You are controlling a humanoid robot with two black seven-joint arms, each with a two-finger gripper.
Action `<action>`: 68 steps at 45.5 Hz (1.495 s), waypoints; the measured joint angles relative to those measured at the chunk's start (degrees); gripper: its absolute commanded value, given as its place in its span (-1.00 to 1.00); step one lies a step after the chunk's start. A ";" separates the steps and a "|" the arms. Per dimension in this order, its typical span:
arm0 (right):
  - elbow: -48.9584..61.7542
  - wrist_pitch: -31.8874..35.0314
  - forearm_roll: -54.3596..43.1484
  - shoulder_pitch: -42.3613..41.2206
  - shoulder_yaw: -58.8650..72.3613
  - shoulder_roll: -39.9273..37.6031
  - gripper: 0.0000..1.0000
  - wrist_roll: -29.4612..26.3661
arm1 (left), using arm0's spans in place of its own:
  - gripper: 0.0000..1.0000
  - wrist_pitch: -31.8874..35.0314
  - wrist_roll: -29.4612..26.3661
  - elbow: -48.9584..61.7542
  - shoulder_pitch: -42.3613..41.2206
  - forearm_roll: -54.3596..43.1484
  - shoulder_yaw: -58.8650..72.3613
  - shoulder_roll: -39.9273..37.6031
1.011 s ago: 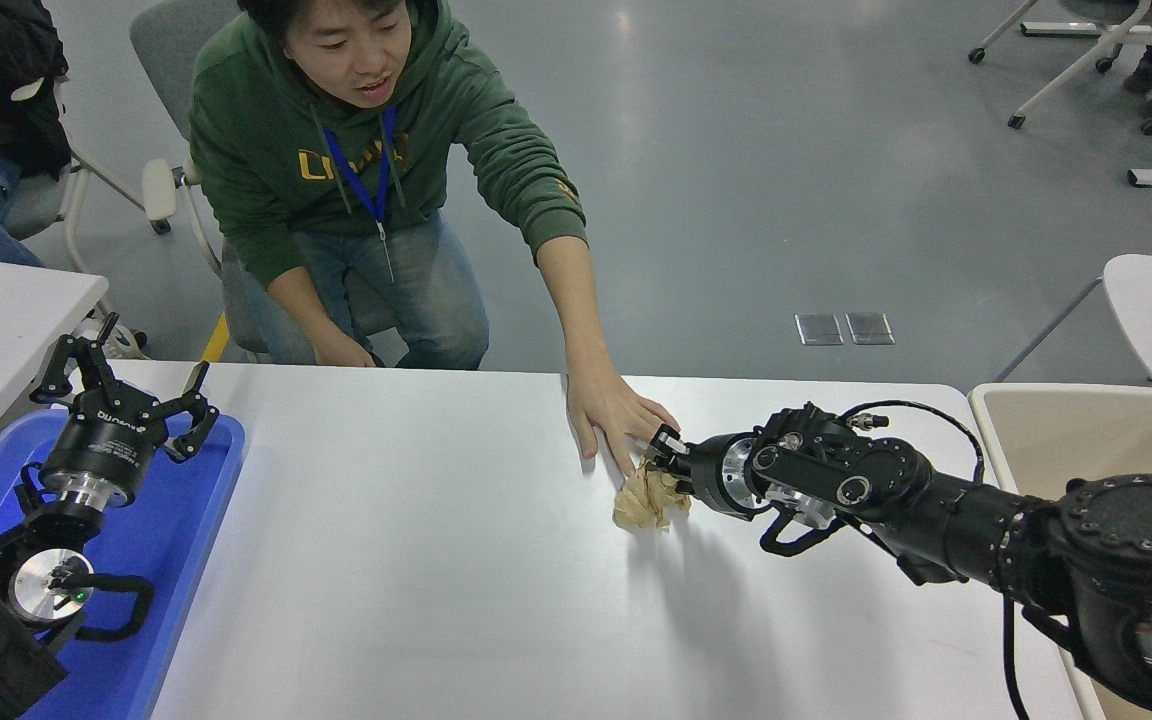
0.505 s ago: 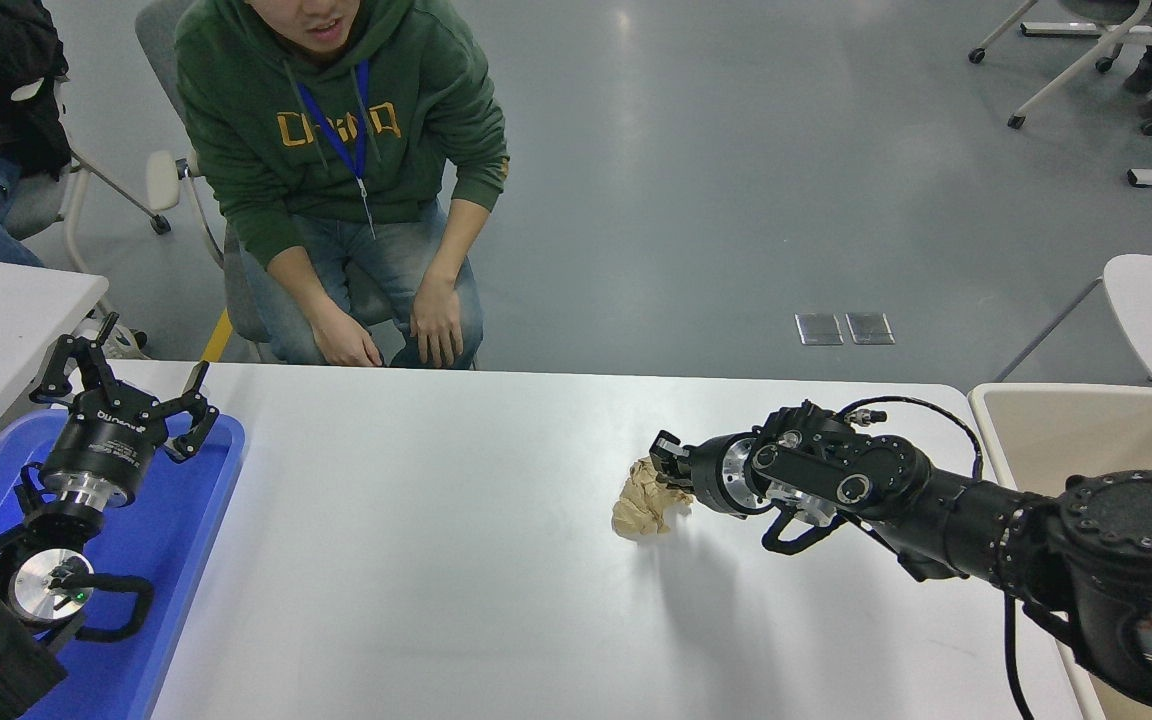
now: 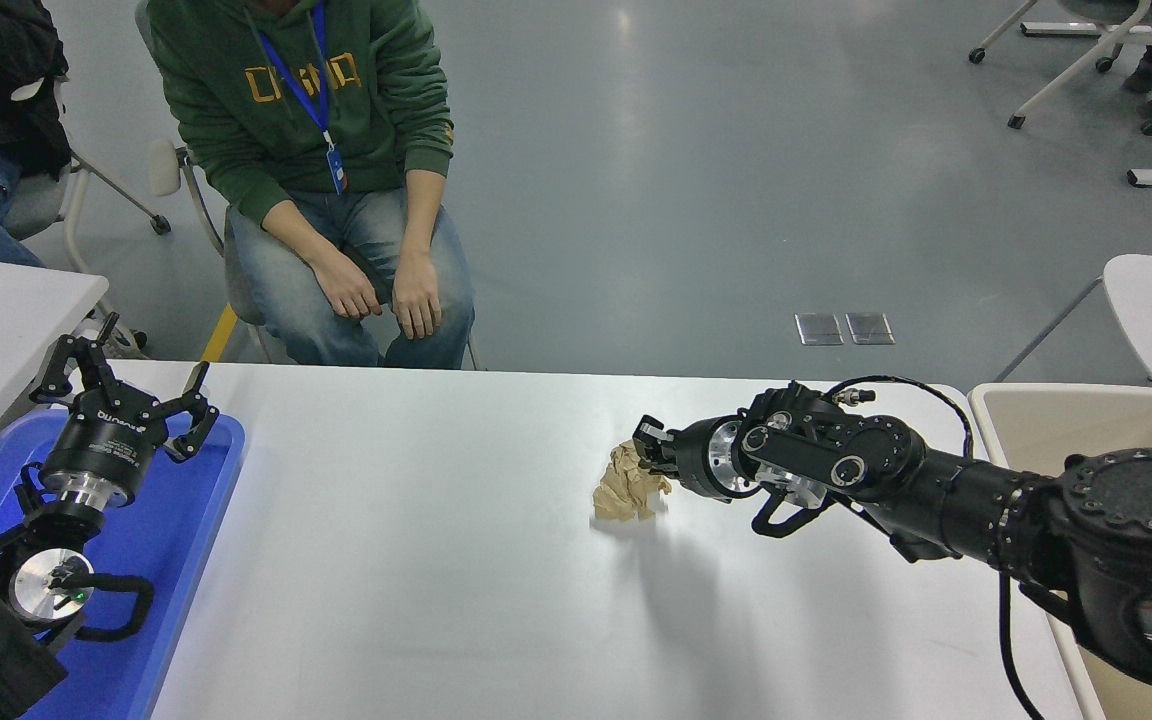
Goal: Clean the table surface
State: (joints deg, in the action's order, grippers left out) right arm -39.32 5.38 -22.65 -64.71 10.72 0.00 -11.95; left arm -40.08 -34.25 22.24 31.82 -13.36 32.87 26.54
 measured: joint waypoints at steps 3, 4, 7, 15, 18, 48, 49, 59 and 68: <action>-1.61 0.02 0.65 -0.89 0.03 -0.40 -1.00 0.00 | 1.00 0.00 0.00 0.00 0.00 0.00 0.00 0.00; -2.13 0.03 0.86 -1.22 0.05 -0.71 -1.00 0.00 | 1.00 0.00 0.00 0.00 0.00 0.00 0.00 0.00; -3.95 0.04 1.52 -2.26 0.13 -2.01 -1.00 0.00 | 1.00 0.00 0.00 0.00 0.00 0.00 0.00 0.00; -9.07 0.06 2.46 -4.99 0.19 -7.01 -1.00 -0.01 | 1.00 0.00 0.00 0.00 0.00 0.00 0.00 0.00; -10.94 0.06 2.83 -5.99 0.19 -9.33 -1.00 -0.01 | 1.00 0.00 0.00 0.00 0.00 -0.01 0.00 0.00; -33.85 1.29 5.77 -16.84 1.59 -37.46 -1.00 -0.61 | 1.00 0.00 0.04 0.01 0.00 0.00 0.00 0.00; -34.48 1.43 5.78 -17.13 1.75 -38.26 -1.00 -0.67 | 1.00 0.00 0.04 0.02 -0.01 0.00 0.00 -0.01; -40.59 3.85 5.93 -21.09 2.73 -47.66 -1.00 -1.17 | 1.00 0.00 0.04 0.00 0.00 0.00 0.00 0.00; -42.89 7.08 6.00 -23.48 2.84 -54.60 -1.00 -1.51 | 1.00 0.00 0.05 0.00 0.00 0.00 0.00 0.00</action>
State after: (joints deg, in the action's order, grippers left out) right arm -82.21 12.46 -16.65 -88.18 13.56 -54.60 -13.45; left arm -40.08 -34.19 22.24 31.82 -13.36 32.87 26.54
